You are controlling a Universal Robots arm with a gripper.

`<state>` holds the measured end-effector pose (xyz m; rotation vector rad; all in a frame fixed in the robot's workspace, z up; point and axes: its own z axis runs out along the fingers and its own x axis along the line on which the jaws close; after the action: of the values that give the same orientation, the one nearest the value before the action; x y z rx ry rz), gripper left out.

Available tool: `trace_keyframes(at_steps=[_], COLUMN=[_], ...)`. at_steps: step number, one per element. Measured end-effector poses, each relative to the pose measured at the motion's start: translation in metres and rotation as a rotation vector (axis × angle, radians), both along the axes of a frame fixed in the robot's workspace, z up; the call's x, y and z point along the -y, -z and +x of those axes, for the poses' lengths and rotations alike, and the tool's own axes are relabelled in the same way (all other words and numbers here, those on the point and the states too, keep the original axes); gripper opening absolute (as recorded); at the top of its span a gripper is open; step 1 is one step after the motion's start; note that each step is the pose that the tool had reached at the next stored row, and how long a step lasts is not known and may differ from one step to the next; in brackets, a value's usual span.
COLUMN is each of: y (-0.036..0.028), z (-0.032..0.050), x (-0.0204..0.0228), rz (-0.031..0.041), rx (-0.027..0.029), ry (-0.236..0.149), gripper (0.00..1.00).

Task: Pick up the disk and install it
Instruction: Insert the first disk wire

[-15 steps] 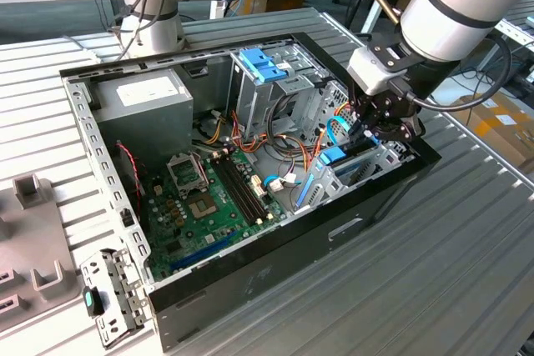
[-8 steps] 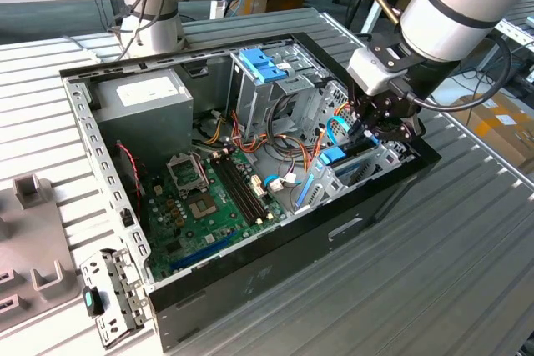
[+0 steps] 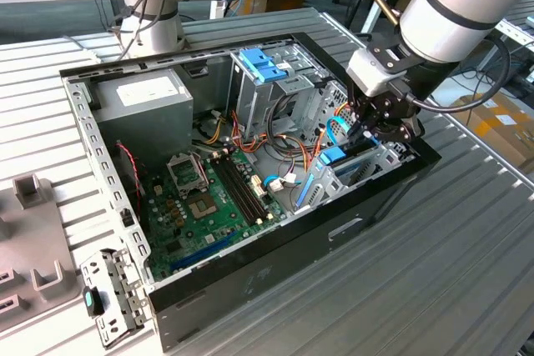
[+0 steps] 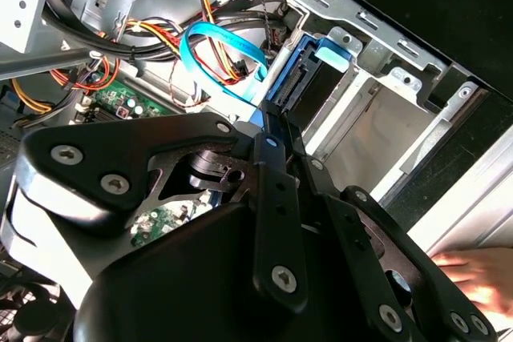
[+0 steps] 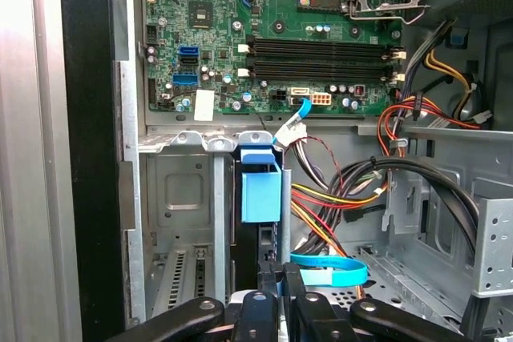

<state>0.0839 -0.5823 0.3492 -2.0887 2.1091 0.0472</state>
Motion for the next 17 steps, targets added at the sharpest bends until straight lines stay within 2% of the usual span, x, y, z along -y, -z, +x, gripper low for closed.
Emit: trace_keyframes(at_steps=[17], y=[0.0031], z=[0.0], x=[0.0002], rz=[0.0001], rx=[0.0], ry=[-0.008], gripper=[0.16])
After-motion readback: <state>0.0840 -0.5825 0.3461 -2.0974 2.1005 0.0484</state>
